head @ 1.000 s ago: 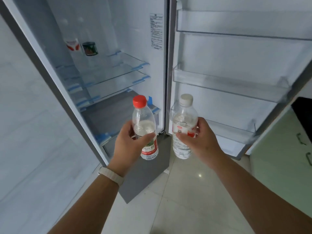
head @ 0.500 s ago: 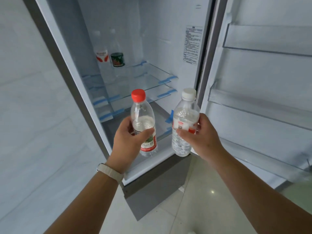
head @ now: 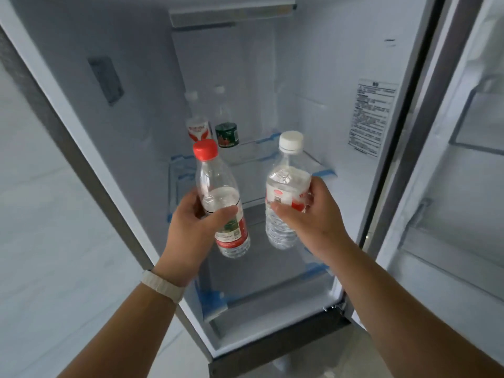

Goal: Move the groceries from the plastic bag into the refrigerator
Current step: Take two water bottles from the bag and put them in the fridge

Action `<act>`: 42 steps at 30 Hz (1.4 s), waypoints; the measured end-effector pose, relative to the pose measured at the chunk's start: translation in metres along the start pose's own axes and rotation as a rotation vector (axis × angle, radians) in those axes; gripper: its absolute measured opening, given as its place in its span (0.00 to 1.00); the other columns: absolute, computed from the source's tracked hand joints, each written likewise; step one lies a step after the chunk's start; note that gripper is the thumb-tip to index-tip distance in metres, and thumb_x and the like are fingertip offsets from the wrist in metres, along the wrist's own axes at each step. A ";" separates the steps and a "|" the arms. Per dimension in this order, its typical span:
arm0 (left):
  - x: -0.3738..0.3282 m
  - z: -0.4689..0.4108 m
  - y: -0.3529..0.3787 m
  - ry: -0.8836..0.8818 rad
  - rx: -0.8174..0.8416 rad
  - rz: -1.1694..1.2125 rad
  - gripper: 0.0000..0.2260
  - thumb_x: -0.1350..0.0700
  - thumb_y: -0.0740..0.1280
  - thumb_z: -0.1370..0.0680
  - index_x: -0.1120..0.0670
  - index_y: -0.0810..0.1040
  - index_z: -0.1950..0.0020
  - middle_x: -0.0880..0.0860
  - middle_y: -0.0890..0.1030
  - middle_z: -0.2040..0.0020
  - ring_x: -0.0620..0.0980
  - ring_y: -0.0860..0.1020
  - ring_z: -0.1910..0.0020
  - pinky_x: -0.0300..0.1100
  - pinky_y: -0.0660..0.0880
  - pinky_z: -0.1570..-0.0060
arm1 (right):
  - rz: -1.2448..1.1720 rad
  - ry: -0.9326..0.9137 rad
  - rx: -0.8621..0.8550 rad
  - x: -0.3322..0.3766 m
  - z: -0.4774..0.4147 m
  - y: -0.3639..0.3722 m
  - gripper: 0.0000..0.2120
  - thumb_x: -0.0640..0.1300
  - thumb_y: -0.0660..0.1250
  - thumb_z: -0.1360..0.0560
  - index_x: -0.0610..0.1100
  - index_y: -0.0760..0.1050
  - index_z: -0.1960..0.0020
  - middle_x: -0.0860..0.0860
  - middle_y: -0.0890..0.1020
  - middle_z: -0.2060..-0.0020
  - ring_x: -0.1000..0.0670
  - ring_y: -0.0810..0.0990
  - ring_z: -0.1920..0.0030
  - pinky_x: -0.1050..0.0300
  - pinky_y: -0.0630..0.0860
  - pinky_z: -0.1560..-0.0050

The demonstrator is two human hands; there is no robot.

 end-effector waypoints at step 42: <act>0.011 -0.127 0.001 -0.023 -0.289 0.001 0.15 0.58 0.76 0.28 0.46 0.75 0.47 0.47 0.82 0.48 0.46 0.82 0.48 0.44 0.79 0.49 | -0.029 -0.076 0.201 -0.024 -0.165 0.087 0.24 0.50 0.76 0.29 0.54 0.68 0.38 0.58 0.80 0.49 0.62 0.80 0.52 0.72 0.76 0.61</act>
Point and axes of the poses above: each hand's wrist, its own z-axis away from the middle knuckle, its own y-axis out of the palm, x = y × z, the point moved 5 cm from there along -z, towards the middle knuckle
